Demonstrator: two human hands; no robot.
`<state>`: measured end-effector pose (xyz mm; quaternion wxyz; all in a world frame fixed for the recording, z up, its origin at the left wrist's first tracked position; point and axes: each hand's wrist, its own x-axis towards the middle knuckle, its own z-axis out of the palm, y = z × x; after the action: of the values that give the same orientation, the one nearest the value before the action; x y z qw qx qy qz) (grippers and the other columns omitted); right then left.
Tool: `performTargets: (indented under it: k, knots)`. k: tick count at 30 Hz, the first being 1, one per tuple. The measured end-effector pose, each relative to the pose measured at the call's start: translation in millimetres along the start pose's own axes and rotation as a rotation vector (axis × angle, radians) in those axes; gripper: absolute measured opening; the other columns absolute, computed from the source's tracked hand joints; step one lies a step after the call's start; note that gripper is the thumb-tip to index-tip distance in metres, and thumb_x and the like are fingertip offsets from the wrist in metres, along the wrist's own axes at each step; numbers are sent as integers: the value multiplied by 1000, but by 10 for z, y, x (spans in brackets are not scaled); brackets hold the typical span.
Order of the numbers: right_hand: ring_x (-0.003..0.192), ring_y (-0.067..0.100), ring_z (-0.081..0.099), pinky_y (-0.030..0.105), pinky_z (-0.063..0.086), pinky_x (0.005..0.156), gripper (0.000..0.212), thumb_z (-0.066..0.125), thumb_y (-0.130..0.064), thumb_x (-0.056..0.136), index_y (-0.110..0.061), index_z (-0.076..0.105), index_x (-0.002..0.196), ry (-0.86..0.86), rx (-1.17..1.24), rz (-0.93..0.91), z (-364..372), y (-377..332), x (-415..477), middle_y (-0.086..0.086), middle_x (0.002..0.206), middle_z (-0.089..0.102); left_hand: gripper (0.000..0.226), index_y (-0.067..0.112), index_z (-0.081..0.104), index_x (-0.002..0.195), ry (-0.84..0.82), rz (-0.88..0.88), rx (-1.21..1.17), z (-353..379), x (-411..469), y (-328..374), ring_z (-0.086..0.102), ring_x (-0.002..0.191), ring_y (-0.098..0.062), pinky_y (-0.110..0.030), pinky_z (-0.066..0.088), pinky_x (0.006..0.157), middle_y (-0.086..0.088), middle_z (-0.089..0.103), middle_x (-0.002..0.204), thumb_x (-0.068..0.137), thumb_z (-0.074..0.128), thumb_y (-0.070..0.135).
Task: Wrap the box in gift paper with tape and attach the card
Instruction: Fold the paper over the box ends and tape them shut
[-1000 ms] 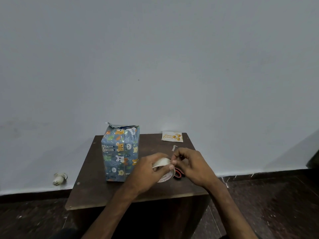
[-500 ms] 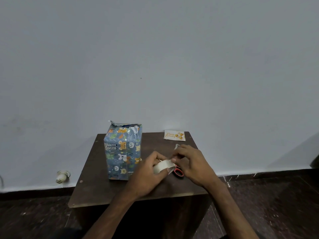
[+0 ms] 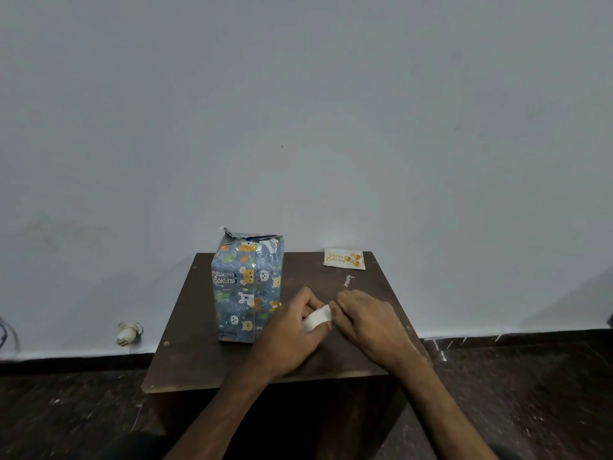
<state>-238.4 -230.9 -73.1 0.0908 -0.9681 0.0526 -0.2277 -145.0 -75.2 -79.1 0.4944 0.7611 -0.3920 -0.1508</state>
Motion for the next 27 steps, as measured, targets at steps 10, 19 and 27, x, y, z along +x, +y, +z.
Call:
performTargets:
  k: [10,19,27]
  knots:
    - [50,8,44,40,43,53,45,56,-46,94,-23,48,56,134,484,261,98,-53,-1,-3,52,49,26,28,47,90,68,107,206,-7,-6,23,63,66,-9,-43,52,64,8,69,78,86,72,35]
    - [79,9,61,13,43,67,16,79,-12,81,-27,77,84,146,510,122,24,-9,-1,-22,79,67,27,31,49,91,66,22,163,-4,-10,-60,66,72,-11,-46,53,71,10,71,79,84,73,37]
    - [87,3,49,16,39,66,10,68,-31,87,-30,61,80,86,255,82,20,61,27,-20,82,56,27,33,46,94,-31,12,157,1,14,-45,67,58,-10,-46,56,68,13,74,76,86,72,35]
